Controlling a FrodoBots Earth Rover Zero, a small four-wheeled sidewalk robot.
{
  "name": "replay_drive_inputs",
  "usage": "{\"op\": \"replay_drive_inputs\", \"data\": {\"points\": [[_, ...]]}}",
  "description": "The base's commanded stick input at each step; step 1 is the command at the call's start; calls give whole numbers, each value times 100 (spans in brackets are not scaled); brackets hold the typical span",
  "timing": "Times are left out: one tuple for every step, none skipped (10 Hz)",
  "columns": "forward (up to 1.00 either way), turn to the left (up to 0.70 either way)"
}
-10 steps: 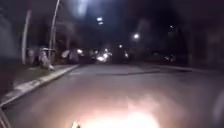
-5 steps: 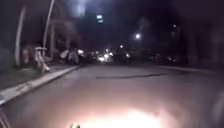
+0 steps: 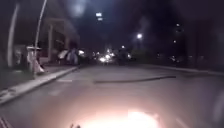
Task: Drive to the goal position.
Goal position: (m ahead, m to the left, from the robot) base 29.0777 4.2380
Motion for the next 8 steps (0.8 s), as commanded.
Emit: {"op": "replay_drive_inputs", "data": {"points": [[100, 0], [100, -8], [100, -23], [100, -27], [100, -18], [100, 0], [100, 0], [100, 0]]}}
